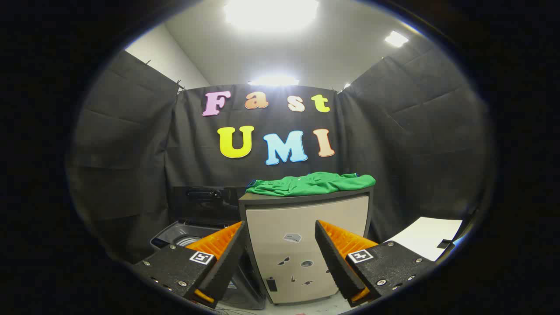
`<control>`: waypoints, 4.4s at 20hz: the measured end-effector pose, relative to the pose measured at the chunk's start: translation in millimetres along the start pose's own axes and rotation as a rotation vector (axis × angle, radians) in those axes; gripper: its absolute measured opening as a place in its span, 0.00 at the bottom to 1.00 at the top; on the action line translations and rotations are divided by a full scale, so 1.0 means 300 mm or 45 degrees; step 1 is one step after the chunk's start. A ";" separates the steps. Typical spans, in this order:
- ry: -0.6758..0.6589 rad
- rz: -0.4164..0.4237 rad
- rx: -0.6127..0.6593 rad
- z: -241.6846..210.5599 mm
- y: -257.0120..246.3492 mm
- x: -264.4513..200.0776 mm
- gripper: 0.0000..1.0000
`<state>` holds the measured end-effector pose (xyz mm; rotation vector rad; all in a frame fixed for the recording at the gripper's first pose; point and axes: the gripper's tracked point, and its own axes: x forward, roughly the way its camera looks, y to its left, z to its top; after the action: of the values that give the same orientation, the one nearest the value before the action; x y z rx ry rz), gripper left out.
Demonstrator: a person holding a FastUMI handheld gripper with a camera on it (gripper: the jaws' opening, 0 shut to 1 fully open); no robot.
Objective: Put the clothes into the washing machine and then close the washing machine lid.
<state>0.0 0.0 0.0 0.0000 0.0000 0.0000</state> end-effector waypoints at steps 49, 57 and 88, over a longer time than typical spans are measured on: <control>0.135 0.077 0.035 0.346 -0.119 0.621 0.95; 0.265 0.087 0.017 0.341 -0.222 0.891 0.95; 0.925 0.109 -0.013 -0.033 -0.301 1.404 0.95</control>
<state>421.3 -90.2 -9.9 -0.0105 0.7261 0.0853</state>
